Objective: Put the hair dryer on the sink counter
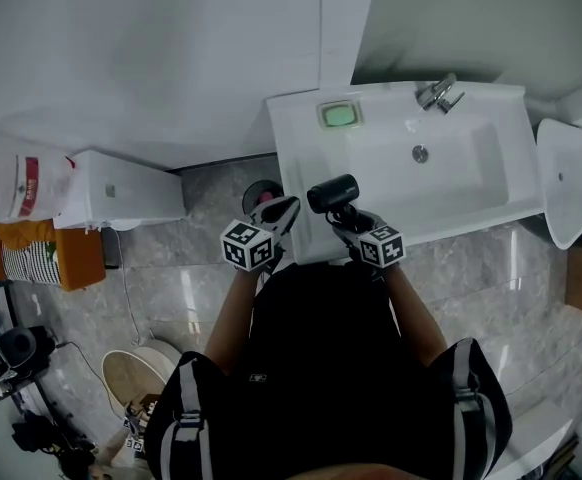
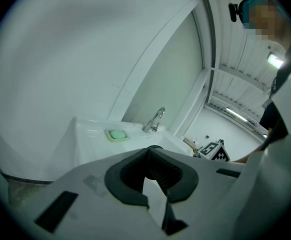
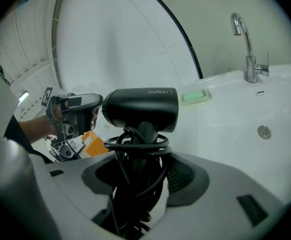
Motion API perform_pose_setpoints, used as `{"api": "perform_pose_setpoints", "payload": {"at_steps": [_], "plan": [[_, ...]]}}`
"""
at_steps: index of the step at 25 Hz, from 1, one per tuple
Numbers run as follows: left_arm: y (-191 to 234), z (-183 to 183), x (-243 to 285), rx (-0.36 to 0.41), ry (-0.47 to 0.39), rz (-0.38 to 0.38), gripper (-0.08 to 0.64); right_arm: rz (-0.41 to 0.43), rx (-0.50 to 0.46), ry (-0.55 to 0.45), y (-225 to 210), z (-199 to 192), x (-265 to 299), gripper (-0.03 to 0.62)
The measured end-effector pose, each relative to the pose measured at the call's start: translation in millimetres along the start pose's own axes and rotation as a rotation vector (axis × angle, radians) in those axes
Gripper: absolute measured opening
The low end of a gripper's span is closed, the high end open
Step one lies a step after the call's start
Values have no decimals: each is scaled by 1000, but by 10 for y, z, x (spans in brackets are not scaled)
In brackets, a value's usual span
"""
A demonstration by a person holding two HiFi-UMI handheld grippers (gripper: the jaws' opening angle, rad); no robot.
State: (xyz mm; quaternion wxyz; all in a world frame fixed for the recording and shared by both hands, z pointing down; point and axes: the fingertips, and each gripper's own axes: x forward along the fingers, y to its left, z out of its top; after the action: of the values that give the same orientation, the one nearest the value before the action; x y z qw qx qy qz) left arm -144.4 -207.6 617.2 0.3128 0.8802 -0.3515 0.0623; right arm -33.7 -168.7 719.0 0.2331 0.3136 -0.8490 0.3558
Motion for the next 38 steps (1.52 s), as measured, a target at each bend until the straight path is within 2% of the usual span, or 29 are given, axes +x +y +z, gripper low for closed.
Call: {"api": "perform_pose_setpoints", "payload": {"at_steps": [13, 21, 31, 38], "plan": [[29, -5, -20, 3, 17, -7, 20, -102, 47, 27, -241, -3, 244, 302], [139, -5, -71, -3, 22, 11, 20, -222, 53, 100, -425, -56, 460, 302], [200, -23, -70, -3, 38, 17, 20, -344, -19, 179, -584, -56, 631, 302], [228, -9, -65, -6, 37, 18, 20, -367, -54, 207, -629, -98, 710, 302]]}}
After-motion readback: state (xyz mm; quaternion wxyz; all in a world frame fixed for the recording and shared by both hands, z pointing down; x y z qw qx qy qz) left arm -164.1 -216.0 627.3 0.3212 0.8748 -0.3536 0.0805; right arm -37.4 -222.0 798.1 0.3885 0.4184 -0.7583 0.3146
